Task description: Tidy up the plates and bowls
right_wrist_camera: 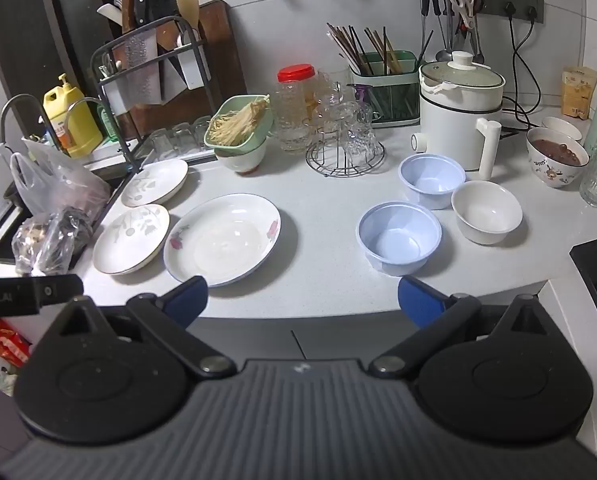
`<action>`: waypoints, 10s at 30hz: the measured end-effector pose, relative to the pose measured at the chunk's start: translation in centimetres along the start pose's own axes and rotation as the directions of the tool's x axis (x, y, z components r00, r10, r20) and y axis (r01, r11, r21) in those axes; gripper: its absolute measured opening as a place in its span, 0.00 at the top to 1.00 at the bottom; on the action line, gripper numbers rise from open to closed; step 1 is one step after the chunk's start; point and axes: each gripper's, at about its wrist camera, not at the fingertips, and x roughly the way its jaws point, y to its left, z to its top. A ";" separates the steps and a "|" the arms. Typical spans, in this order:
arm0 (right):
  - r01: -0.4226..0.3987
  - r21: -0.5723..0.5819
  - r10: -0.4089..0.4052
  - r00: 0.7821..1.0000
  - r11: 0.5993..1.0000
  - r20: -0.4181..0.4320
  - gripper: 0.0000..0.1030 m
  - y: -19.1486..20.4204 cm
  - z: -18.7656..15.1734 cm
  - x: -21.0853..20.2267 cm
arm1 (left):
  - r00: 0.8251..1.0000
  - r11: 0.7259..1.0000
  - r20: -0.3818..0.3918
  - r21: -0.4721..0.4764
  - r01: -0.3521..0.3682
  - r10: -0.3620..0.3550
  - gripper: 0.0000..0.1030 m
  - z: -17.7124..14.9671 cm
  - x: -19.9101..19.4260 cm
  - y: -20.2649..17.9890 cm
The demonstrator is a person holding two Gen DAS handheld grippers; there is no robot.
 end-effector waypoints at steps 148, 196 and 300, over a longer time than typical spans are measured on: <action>0.112 0.374 0.048 0.918 0.921 -0.393 0.71 22.7 2.0 27.8 | 0.928 0.954 -0.297 0.131 0.271 -0.224 0.16 16.4 33.7 26.7; 0.049 0.436 0.062 0.970 0.899 -0.237 0.86 20.5 6.3 23.2 | 0.830 0.896 -0.379 0.004 0.444 -0.410 0.57 20.4 29.6 25.6; -0.282 -0.084 0.272 0.955 0.956 -0.116 0.90 6.7 10.8 12.1 | 0.993 0.989 -0.066 -0.121 0.090 -0.098 0.60 12.6 11.9 8.5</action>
